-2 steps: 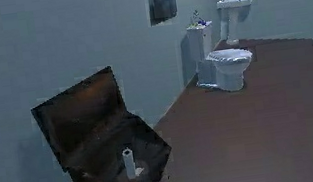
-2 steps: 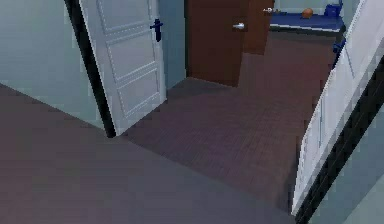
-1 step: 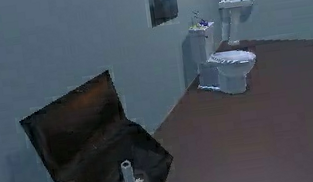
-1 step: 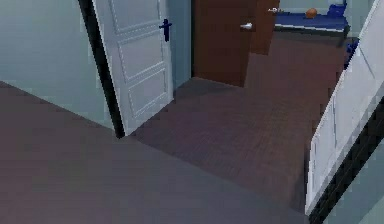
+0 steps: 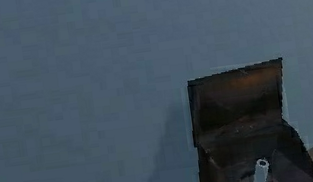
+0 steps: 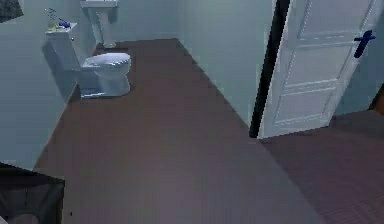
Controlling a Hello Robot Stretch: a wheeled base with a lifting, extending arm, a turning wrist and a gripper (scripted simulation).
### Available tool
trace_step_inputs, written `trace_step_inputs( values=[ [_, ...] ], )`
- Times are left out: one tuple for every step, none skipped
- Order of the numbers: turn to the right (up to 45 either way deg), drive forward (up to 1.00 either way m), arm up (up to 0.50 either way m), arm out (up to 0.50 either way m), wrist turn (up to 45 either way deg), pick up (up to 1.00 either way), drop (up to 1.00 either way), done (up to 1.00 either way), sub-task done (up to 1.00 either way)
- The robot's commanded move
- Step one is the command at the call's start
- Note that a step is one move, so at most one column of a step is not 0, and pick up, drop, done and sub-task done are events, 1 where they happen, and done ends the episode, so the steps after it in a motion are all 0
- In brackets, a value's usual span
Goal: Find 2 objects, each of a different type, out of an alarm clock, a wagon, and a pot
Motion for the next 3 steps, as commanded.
trace_step_inputs(
  values=[
    [-45.0, 0.00, 0.00, 0.00, 0.0, 0.00, 0.00, 0.00, 0.00],
    [-36.0, 0.00, 0.00, 0.00, 0.0, 0.00, 0.00, 0.00, 0.00],
    [0.0, 0.25, 0.00, 0.00, 0.0, 0.00, 0.00, 0.00, 0.00]
  ],
)
